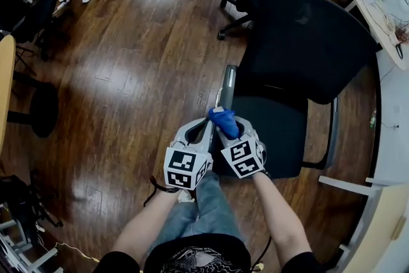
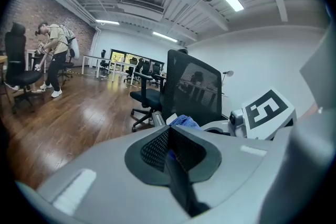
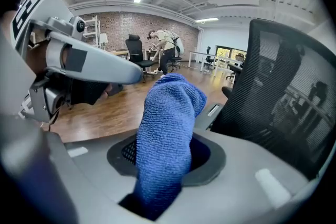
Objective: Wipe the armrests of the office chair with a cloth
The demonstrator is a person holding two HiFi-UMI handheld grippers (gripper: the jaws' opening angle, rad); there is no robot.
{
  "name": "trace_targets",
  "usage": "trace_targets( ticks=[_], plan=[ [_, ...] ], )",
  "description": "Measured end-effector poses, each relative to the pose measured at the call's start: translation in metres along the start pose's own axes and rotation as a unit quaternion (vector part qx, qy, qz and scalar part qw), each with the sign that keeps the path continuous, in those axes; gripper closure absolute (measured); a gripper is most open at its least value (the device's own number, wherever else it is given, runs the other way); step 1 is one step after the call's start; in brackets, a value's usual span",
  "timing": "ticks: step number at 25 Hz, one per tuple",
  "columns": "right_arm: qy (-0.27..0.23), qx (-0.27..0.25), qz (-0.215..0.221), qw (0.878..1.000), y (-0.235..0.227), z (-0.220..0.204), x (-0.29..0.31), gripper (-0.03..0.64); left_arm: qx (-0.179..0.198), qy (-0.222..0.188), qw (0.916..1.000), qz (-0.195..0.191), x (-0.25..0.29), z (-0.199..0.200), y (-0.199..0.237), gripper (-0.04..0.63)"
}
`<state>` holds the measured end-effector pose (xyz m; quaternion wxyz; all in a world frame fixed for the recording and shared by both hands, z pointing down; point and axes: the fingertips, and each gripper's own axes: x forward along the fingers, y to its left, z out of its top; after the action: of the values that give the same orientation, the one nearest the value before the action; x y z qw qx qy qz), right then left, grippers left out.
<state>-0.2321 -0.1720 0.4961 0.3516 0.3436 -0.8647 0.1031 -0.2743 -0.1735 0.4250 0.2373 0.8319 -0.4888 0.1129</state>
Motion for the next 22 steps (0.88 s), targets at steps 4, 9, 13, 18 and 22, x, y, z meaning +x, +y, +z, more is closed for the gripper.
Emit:
trace_targets(
  ticks=[4,9,13,18,22],
  plan=[
    [-0.001,0.004,-0.005,1.0,0.021,-0.007,-0.014,0.479,0.0,0.002,1.0,-0.002,-0.02,-0.011,-0.006,0.591],
    [-0.005,0.018,-0.017,1.0,0.044,-0.017,-0.027,0.479,0.005,0.006,0.9999,-0.011,-0.042,-0.026,-0.013,0.591],
    [-0.005,0.025,-0.025,0.999,0.064,-0.027,-0.036,0.479,0.008,0.01,0.9998,-0.017,-0.059,-0.04,-0.016,0.591],
    [-0.014,0.042,-0.045,0.998,0.085,-0.038,-0.045,0.479,0.016,0.014,0.9992,-0.033,-0.076,-0.055,-0.023,0.591],
    [-0.023,0.058,-0.058,0.996,0.1,-0.047,-0.051,0.479,0.016,0.017,0.999,-0.039,-0.086,-0.065,-0.025,0.591]
  ],
)
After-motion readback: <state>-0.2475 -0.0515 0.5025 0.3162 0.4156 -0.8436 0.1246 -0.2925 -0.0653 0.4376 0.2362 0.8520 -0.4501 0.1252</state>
